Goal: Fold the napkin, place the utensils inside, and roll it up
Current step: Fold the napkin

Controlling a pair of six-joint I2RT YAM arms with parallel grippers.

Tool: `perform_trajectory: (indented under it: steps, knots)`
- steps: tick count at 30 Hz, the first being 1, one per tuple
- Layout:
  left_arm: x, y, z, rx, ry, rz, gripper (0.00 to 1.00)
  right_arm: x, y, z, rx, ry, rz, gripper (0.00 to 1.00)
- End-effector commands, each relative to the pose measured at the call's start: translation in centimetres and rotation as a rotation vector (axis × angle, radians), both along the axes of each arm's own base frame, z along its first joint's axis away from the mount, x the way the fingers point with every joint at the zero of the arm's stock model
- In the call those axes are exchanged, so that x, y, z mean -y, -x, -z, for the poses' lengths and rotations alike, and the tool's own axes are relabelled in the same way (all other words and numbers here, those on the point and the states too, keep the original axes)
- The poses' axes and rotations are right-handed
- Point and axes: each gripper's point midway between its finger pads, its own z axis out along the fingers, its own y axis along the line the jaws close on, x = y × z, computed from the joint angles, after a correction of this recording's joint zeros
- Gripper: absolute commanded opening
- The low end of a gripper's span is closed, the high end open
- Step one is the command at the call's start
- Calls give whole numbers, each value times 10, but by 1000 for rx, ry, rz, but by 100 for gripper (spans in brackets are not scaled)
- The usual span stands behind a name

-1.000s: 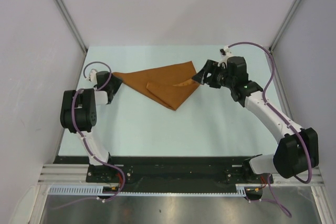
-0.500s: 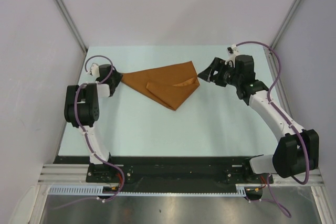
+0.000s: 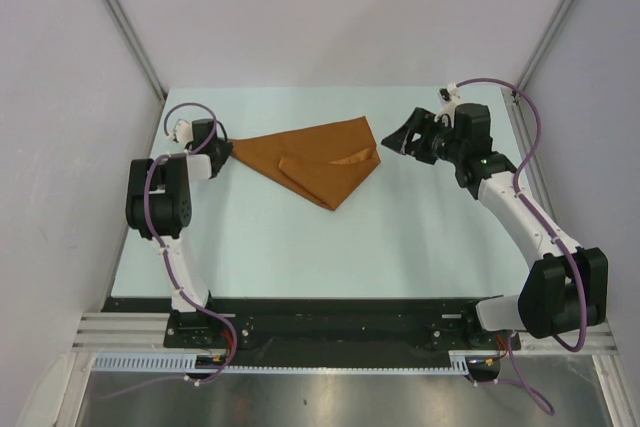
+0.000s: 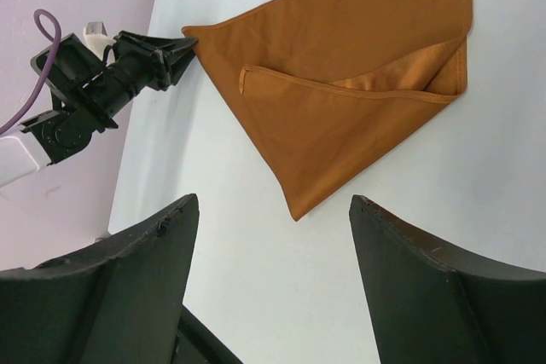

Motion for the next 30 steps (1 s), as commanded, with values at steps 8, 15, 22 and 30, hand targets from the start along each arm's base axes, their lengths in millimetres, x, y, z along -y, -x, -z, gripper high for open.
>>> perform_trajectory:
  steps: [8, 15, 22, 30]
  knots:
    - [1, -14, -12, 30, -17, -5, 7, 6, 5, -10, 46, 8, -15, 77]
    - [31, -36, -34, 167, -44, 170, 0, 10, 8, -1, 22, 30, -8, 77]
    - [86, -35, -80, 368, -62, 383, 0, 12, 12, 4, 9, 39, -4, 77]
    - [168, 0, -120, 547, -105, 718, 0, 11, 17, 9, -10, 27, 3, 77]
